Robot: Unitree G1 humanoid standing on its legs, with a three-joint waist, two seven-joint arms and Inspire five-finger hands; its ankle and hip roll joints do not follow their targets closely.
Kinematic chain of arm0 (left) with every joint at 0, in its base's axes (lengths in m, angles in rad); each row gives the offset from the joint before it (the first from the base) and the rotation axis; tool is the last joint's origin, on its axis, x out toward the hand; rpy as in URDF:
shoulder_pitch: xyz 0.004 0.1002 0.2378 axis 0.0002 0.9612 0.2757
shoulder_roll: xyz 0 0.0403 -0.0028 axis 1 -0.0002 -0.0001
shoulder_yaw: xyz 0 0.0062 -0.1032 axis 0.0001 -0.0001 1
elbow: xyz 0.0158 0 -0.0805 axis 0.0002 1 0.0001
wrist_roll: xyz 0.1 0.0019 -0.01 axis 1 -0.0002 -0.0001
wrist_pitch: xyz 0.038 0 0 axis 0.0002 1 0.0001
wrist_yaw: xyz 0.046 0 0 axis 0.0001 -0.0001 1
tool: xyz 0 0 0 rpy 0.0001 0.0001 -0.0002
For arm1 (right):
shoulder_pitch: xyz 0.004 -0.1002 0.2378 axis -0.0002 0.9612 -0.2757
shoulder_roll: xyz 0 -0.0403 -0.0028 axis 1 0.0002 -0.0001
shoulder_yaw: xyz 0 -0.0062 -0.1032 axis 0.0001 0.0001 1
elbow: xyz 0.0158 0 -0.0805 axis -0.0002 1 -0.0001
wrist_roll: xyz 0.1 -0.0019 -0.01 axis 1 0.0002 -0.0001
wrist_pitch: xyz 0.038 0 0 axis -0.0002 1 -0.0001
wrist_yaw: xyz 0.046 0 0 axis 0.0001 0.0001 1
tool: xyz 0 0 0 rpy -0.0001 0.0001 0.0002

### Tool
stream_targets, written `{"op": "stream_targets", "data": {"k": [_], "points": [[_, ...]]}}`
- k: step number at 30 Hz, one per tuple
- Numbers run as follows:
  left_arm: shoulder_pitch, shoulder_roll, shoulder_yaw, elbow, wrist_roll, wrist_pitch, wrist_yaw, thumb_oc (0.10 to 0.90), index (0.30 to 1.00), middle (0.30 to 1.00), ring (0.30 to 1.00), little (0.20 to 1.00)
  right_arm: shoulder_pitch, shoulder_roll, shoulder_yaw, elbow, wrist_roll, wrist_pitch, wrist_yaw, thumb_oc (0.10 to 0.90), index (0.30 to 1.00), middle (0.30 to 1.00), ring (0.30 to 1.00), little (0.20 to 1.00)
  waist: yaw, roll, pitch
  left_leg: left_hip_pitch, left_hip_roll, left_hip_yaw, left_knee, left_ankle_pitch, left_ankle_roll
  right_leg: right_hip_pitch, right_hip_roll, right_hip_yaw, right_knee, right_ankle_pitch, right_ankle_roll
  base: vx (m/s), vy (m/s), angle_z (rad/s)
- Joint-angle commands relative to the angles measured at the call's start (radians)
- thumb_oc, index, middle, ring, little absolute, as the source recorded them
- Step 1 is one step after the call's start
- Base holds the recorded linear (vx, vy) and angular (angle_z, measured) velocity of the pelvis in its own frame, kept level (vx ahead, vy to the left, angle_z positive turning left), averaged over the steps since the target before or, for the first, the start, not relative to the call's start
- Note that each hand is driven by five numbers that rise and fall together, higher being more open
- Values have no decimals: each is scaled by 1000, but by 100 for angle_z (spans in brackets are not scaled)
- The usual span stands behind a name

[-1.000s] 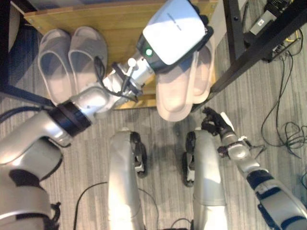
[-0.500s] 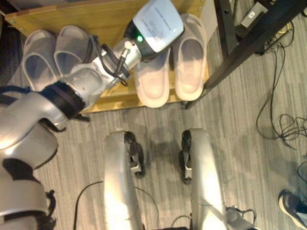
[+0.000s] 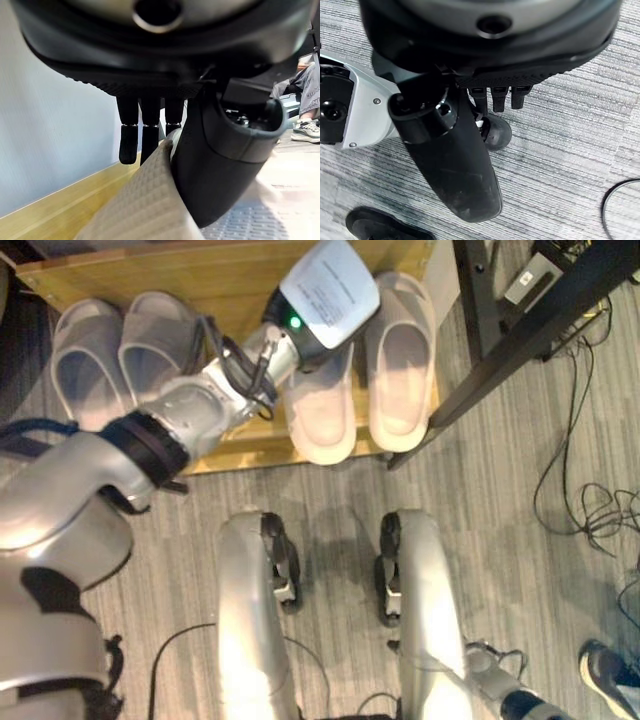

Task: Arrange the slippers neatly on the shoe rack.

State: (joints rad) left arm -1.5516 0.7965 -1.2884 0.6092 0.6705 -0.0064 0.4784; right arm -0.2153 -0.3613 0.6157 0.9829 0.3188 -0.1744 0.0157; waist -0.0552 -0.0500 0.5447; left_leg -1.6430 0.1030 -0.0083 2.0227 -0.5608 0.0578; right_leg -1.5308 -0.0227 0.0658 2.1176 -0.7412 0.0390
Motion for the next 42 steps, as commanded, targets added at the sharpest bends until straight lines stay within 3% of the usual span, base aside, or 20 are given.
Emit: {"op": "stream_targets", "data": {"k": [1, 18, 27, 31, 42], "points": [[-226, 2, 106, 87, -72, 50, 49, 800, 900, 900, 900, 900, 23, 7, 20, -43, 30, -4, 6, 800, 900, 900, 900, 900, -13, -28, -25, 73, -62, -106, 24, -184, 5, -39, -49, 51, -84, 77, -41, 0, 0, 0], [-181, -33, 204, 61, -140, 97, 7, 800, 900, 900, 900, 900, 24, 28, 26, -17, 36, 23, -2, 800, 900, 900, 900, 900, 0, -24, -25, 73, -78, -103, 29, -177, 1, -39, -56, 53, -62, 69, -57, -6, -5, 1], [-160, -50, 185, 48, -151, 92, -66, 800, 900, 900, 900, 900, 19, 24, 32, 0, 43, 41, -3, 800, 900, 900, 900, 900, 12, -28, -25, 73, -87, -103, 33, -170, -2, -39, -64, 56, -48, 67, -71, -24, -29, 5], [-123, -65, 237, 47, -197, 95, -45, 800, 900, 900, 900, 900, 19, 37, 34, -1, 51, 46, -7, 800, 900, 900, 900, 900, 14, -26, -25, 73, -90, -104, 33, -166, -4, -39, -65, 55, -47, 66, -74, -10, -4, 2], [-105, -74, 263, -4, -164, 134, -31, 800, 900, 900, 900, 900, 19, 28, 37, 19, 40, 54, -27, 800, 900, 900, 900, 900, 26, -21, -25, 73, -105, -103, 32, -156, -9, -39, -70, 53, -36, 65, -86, -14, -10, 1]]}}
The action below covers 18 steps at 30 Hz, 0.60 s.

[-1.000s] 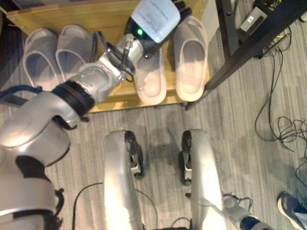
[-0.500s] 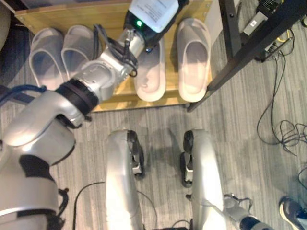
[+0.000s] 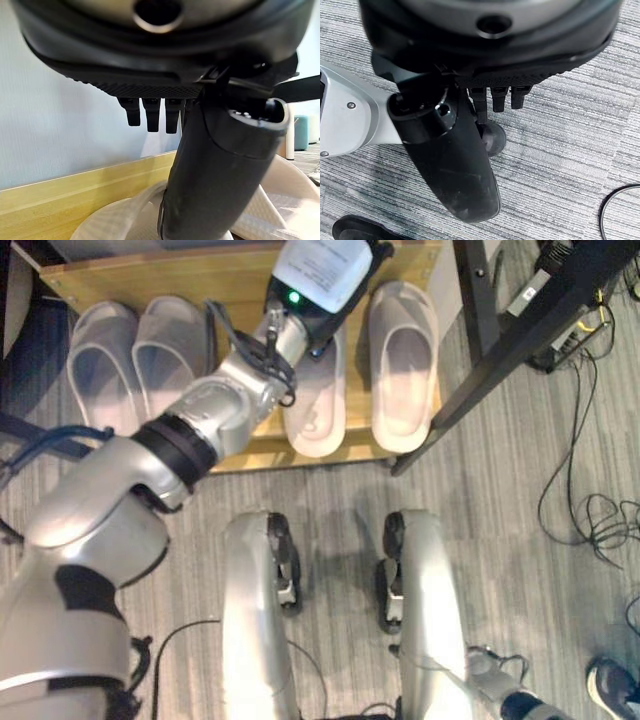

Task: Arrange the slippers neatly on the shoe rack.

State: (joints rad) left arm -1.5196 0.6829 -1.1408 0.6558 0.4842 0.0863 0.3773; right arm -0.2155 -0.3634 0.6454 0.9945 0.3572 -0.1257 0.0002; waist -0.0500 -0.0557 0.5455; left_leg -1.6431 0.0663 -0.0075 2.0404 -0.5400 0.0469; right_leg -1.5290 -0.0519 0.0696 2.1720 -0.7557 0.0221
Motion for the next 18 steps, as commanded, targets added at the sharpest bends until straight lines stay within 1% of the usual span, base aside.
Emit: {"op": "stream_targets", "data": {"k": [1, 9, 13, 18], "points": [[-131, 41, 119, -62, 29, 45, 73, 800, 900, 900, 900, 900, 20, 31, 7, 11, -2, 5, -14, 800, 900, 900, 900, 900, 23, -14, -25, 73, -70, -103, 14, -175, 2, -41, -41, 48, -90, 79, -70, -34, -11, 1], [-100, 59, 140, -108, 55, 62, 52, 800, 900, 900, 900, 900, 14, 29, 4, 24, -20, 7, -26, 800, 900, 900, 900, 900, 32, -8, -25, 73, -78, -104, 12, -171, 3, -41, -42, 48, -85, 78, -74, -11, -2, 3], [-96, 80, 126, -112, 97, 81, 45, 800, 900, 900, 900, 900, 11, 25, 2, 26, -17, 5, -33, 800, 900, 900, 900, 900, 36, -10, -25, 73, -79, -102, 12, -171, 2, -41, -43, 47, -85, 81, -75, -5, -2, 1], [-80, 94, 129, -113, 96, 88, 22, 800, 900, 900, 900, 900, 13, 22, -1, 27, -12, 7, -40, 800, 900, 900, 900, 900, 37, -11, -25, 73, -84, -97, 6, -165, 4, -41, -39, 50, -96, 95, -84, 0, 0, 0]]}}
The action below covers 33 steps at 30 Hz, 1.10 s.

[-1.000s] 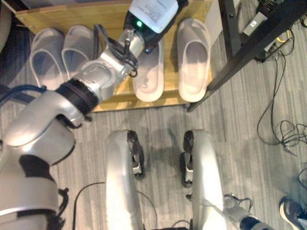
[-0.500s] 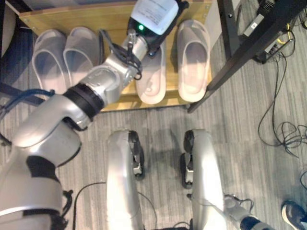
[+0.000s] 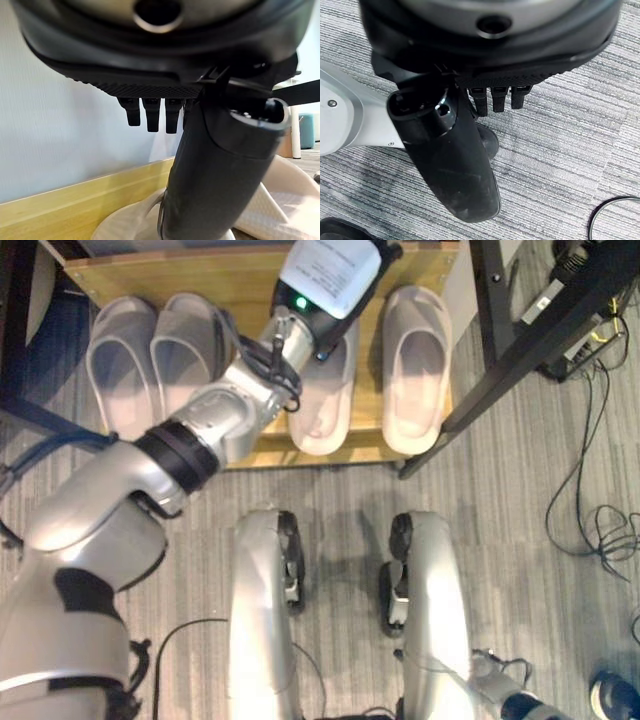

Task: Arrange the slippers neatly on the shoe rack.

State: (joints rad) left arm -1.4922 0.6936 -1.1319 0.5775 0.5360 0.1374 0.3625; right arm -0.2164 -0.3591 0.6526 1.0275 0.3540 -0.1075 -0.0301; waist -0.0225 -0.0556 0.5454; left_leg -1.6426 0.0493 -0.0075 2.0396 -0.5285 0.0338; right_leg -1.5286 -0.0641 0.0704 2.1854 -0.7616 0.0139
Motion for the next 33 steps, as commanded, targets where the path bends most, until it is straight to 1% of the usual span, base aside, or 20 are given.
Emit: {"op": "stream_targets", "data": {"k": [1, 3, 6, 10, 13, 14, 15, 16, 18, 19, 20, 21, 22, 23, 24, 25, 27, 28, 30, 33], "points": [[-103, 89, 119, -35, 45, 38, 35, 800, 900, 900, 900, 900, 13, 17, -9, -5, -7, -11, -11, 800, 900, 900, 900, 900, 10, -12, -25, 73, -68, -97, 7, -175, 17, -41, -26, 50, -109, 104, -77, 0, 0, 0], [-87, 91, 112, -38, 47, 38, 14, 800, 900, 900, 900, 900, 14, 20, -5, -5, -10, -9, -13, 800, 900, 900, 900, 900, 13, -5, -25, 73, -73, -98, 4, -172, 18, -41, -23, 48, -114, 104, -77, 0, 0, 0], [-77, 92, 115, -45, 44, 38, 5, 800, 900, 900, 900, 900, 14, 23, -3, -4, -14, -6, -14, 800, 900, 900, 900, 900, 15, -4, -25, 73, -74, -98, 3, -171, 18, -41, -22, 48, -115, 106, -76, 0, 0, 0], [-50, 101, 138, -80, -2, 28, -18, 800, 900, 900, 900, 900, 11, 28, -8, -1, -21, -1, -18, 800, 900, 900, 900, 900, 20, 6, -25, 73, -77, -98, 1, -172, 20, -41, -21, 46, -118, 107, -77, 0, 0, 0], [-16, 131, 169, -117, -19, 23, -12, 800, 900, 900, 900, 900, 12, 29, -18, 3, -36, 0, -26, 800, 900, 900, 900, 900, 24, 13, -25, 73, -78, -101, 1, -175, 20, -41, -20, 42, -122, 109, -78, 0, 0, 0], [19, 153, 201, -155, -44, 8, 7, 800, 900, 900, 900, 900, 13, 32, -26, 6, -40, -1, -31, 800, 900, 900, 900, 900, 31, 15, -25, 73, -82, -104, 1, -175, 19, -41, -18, 40, -124, 109, -78, 0, 0, 0], [24, 155, 206, -159, -43, 8, 6, 800, 900, 900, 900, 900, 13, 31, -25, 7, -40, -2, -32, 800, 900, 900, 900, 900, 30, 17, -25, 73, -81, -105, 1, -175, 19, -41, -18, 39, -124, 110, -78, 0, 0, 0], [46, 166, 231, -186, -54, 5, 20, 800, 900, 900, 900, 900, 13, 35, -25, 8, -45, -1, -35, 800, 900, 900, 900, 900, 32, 19, -25, 73, -81, -105, 2, -175, 18, -41, -17, 38, -125, 111, -78, 0, 0, 0], [120, 197, 303, -265, -68, -6, 61, 800, 900, 900, 900, 900, 21, 42, -33, 15, -52, 1, -43, 800, 900, 900, 900, 900, 42, 24, -25, 73, -83, -105, 0, -172, 17, -41, -18, 36, -132, 120, -74, 0, 0, 0], [126, 200, 309, -271, -67, -5, 60, 800, 900, 900, 900, 900, 21, 41, -32, 15, -53, 1, -43, 800, 900, 900, 900, 900, 41, 25, -25, 73, -83, -105, 0, -172, 17, -41, -17, 36, -132, 121, -74, 0, 0, 0], [184, 212, 363, -330, -68, -10, 80, 800, 900, 900, 900, 900, 26, 49, -39, 20, -57, 5, -47, 800, 900, 900, 900, 900, 48, 31, -25, 73, -87, -107, 1, -171, 17, -41, -15, 36, -132, 121, -74, 0, 0, 0], [210, 214, 388, -356, -68, -12, 84, 800, 900, 900, 900, 900, 28, 49, -41, 21, -60, 6, -46, 800, 900, 900, 900, 900, 50, 35, -25, 73, -88, -108, 3, -171, 17, -41, -13, 36, -130, 121, -73, 0, 0, 0], [269, 227, 445, -421, -77, -24, 92, 800, 900, 900, 900, 900, 31, 52, -48, 27, -68, 12, -46, 800, 900, 900, 900, 900, 56, 45, -25, 73, -92, -111, 7, -172, 16, -41, -11, 34, -126, 119, -72, 0, 0, 0], [303, 224, 471, -463, -111, -46, 94, 800, 900, 900, 900, 900, 31, 54, -52, 28, -74, 16, -45, 800, 900, 900, 900, 900, 58, 48, -25, 73, -94, -112, 7, -171, 16, -41, -11, 32, -125, 116, -73, 0, 0, 0], [371, 221, 521, -524, -186, -90, 85, 800, 900, 900, 900, 900, 35, 57, -52, 28, -91, 20, -45, 800, 900, 900, 900, 900, 58, 57, -25, 73, -94, -113, 8, -173, 15, -41, -10, 32, -125, 114, -74, 32, 29, -1], [427, 217, 562, -568, -296, -154, 102, 800, 900, 900, 900, 900, 37, 66, -57, 38, -105, 24, -43, 800, 900, 900, 900, 900, 59, 63, -25, 73, -94, -114, 12, -175, 11, -41, -8, 33, -123, 113, -75, 0, 0, 0], [432, 220, 567, -570, -299, -156, 101, 800, 900, 900, 900, 900, 37, 65, -55, 38, -106, 24, -43, 800, 900, 900, 900, 900, 57, 64, -25, 73, -93, -114, 13, -176, 11, -41, -8, 33, -123, 113, -75, 0, 0, 0], [454, 221, 585, -591, -367, -186, 99, 800, 900, 900, 900, 900, 35, 62, -58, 41, -115, 29, -42, 800, 900, 900, 900, 900, 57, 68, -25, 73, -92, -114, 14, -176, 9, -41, -9, 33, -121, 111, -75, 0, 0, 0], [482, 227, 605, -612, -435, -213, 88, 800, 900, 900, 900, 900, 38, 66, -64, 45, -123, 32, -42, 800, 900, 900, 900, 900, 58, 71, -25, 73, -92, -115, 13, -176, 7, -41, -9, 36, -120, 109, -78, 0, 0, 0], [505, 235, 619, -600, -482, -216, 93, 800, 900, 900, 900, 900, 48, 61, -72, 48, -133, 36, -43, 800, 900, 900, 900, 900, 54, 76, -25, 73, -93, -118, 12, -176, 3, -41, -10, 37, -116, 102, -79, 0, 0, 0]]}}
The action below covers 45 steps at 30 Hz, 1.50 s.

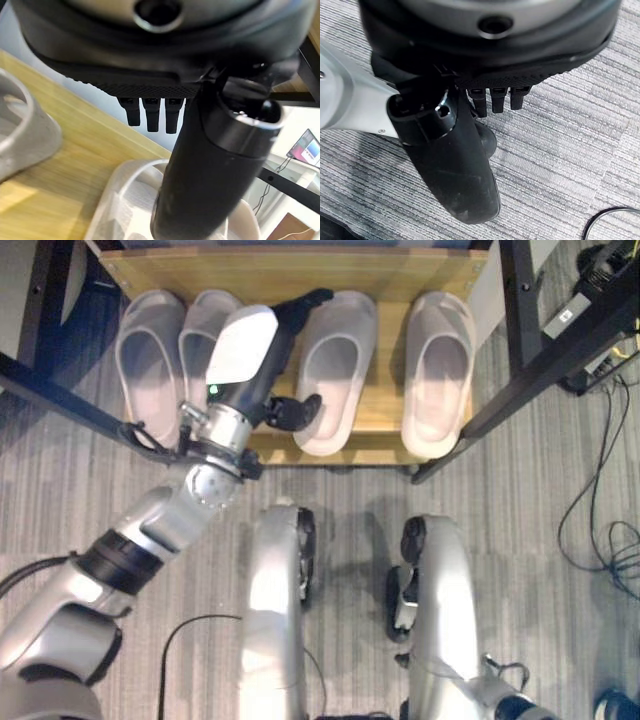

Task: Arrange the slippers neatly on the shoe rack.

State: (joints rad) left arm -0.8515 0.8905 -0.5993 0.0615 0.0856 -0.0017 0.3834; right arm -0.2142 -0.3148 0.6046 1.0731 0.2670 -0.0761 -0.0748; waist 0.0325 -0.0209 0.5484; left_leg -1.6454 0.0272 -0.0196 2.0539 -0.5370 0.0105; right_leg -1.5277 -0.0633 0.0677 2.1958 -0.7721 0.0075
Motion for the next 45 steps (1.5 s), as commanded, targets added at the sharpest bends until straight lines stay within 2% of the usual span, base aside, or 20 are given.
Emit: {"op": "stream_targets", "data": {"k": [1, 7, 14, 15, 16, 18, 19, 20, 22, 24, 25, 28, 29, 33, 36, 39, 45], "points": [[-134, 39, 84, -79, -32, -75, 67, 800, 900, 900, 900, 900, 47, 15, -26, 2, -47, 5, 4, 800, 900, 900, 900, 900, -1, 42, -28, 75, -71, -107, -2, -167, 26, -42, -12, 39, -122, 110, -74, 0, 0, 0], [-138, 22, 62, -23, -23, -45, 33, 800, 900, 900, 900, 900, 39, 13, -24, -4, -57, 6, 16, 800, 900, 900, 900, 900, -6, 41, -28, 75, -70, -107, 5, -173, 21, -42, -16, 38, -107, 96, -74, 0, 0, 0], [-116, 25, 78, 29, -52, -39, 19, 800, 900, 900, 900, 900, 39, 10, -25, -8, -61, 6, 17, 800, 900, 900, 900, 900, -10, 39, -28, 75, -70, -108, 13, -177, 20, -42, -20, 41, -103, 91, -74, 0, 0, 0], [-86, 57, 86, 26, -145, -51, -56, 800, 900, 900, 900, 900, 41, 12, -33, -10, -64, 11, 20, 800, 900, 900, 900, 900, -5, 43, -28, 75, -69, -110, 14, -180, 20, -42, -20, 43, -103, 89, -75, 0, 0, 0], [-85, 58, 87, 25, -147, -51, -57, 800, 900, 900, 900, 900, 41, 12, -33, -10, -64, 11, 20, 800, 900, 900, 900, 900, -5, 43, -28, 75, -68, -110, 14, -181, 20, -42, -19, 43, -103, 89, -75, 31, -5, 0], [-68, 115, 82, 3, -209, -73, -108, 800, 900, 900, 900, 900, 43, 15, -42, -3, -71, 11, 21, 800, 900, 900, 900, 900, -2, 45, -28, 75, -67, -109, 11, -183, 20, -42, -20, 47, -103, 89, -79, 17, 0, 0], [-40, 147, 67, -43, -324, -111, -167, 800, 900, 900, 900, 900, 45, 17, -42, 11, -83, 13, 24, 800, 900, 900, 900, 900, 0, 47, -28, 75, -65, -107, 7, -186, 21, -42, -17, 51, -103, 91, -80, 0, 0, 0], [-33, 151, 64, -54, -362, -117, -184, 800, 900, 900, 900, 900, 46, 16, -43, 11, -84, 13, 27, 800, 900, 900, 900, 900, -2, 47, -28, 75, -65, -107, 8, -187, 21, -42, -16, 54, -102, 90, -80, 0, 0, 0], [-44, 134, 15, -111, -567, -140, -250, 800, 900, 900, 900, 900, 38, 13, -39, 10, -88, 18, 38, 800, 900, 900, 900, 900, -7, 47, -28, 75, -63, -103, 8, -189, 20, -42, -18, 61, -98, 87, -84, 0, 0, 0], [-90, 31, -53, -132, -728, -126, -264, 800, 900, 900, 900, 900, 30, 7, -29, 8, -86, 25, 44, 800, 900, 900, 900, 900, -23, 39, -28, 75, -63, -101, 10, -189, 18, -42, -18, 66, -95, 84, -86, 0, 0, 0], [-117, -12, -73, -114, -743, -120, -252, 800, 900, 900, 900, 900, 28, 4, -29, 5, -82, 29, 47, 800, 900, 900, 900, 900, -27, 36, -28, 75, -64, -100, 10, -189, 18, -42, -19, 67, -93, 82, -86, 15, -25, 10], [-157, -101, -92, -57, -762, -112, -215, 800, 900, 900, 900, 900, 25, 2, -23, -7, -71, 35, 46, 800, 900, 900, 900, 900, -36, 33, -28, 75, -66, -99, 10, -185, 16, -42, -21, 69, -91, 79, -85, 3, -9, 7], [-192, -160, -106, -6, -772, -107, -188, 800, 900, 900, 900, 900, 16, 2, -16, -10, -68, 39, 43, 800, 900, 900, 900, 900, -41, 30, -28, 75, -67, -100, 12, -184, 15, -42, -22, 69, -88, 79, -85, 0, 0, 0], [-295, -234, -131, 143, -762, -100, -142, 800, 900, 900, 900, 900, -5, -3, 1, -17, -64, 40, 27, 800, 900, 900, 900, 900, -49, 23, -28, 75, -70, -100, 12, -178, 12, -42, -25, 71, -86, 82, -82, -1, -6, 1], [-343, -239, -156, 200, -742, -93, -140, 800, 900, 900, 900, 900, -15, -1, 11, -17, -60, 40, 24, 800, 900, 900, 900, 900, -51, 20, -28, 75, -68, -100, 14, -176, 11, -42, -27, 73, -83, 81, -81, 0, 0, 0], [-410, -270, -169, 346, -671, -81, -113, 800, 900, 900, 900, 900, -25, 3, 33, -13, -53, 38, 25, 800, 900, 900, 900, 900, -59, 8, -28, 75, -67, -99, 17, -176, 10, -42, -27, 76, -81, 81, -79, 12, -1, -2], [-384, -188, -91, 288, -608, -121, -32, 800, 900, 900, 900, 900, -17, 13, 32, 3, -55, 35, 20, 800, 900, 900, 900, 900, -50, 10, -28, 75, -69, -97, 23, -179, 5, -42, -22, 74, -75, 83, -76, 0, 0, 0]]}}
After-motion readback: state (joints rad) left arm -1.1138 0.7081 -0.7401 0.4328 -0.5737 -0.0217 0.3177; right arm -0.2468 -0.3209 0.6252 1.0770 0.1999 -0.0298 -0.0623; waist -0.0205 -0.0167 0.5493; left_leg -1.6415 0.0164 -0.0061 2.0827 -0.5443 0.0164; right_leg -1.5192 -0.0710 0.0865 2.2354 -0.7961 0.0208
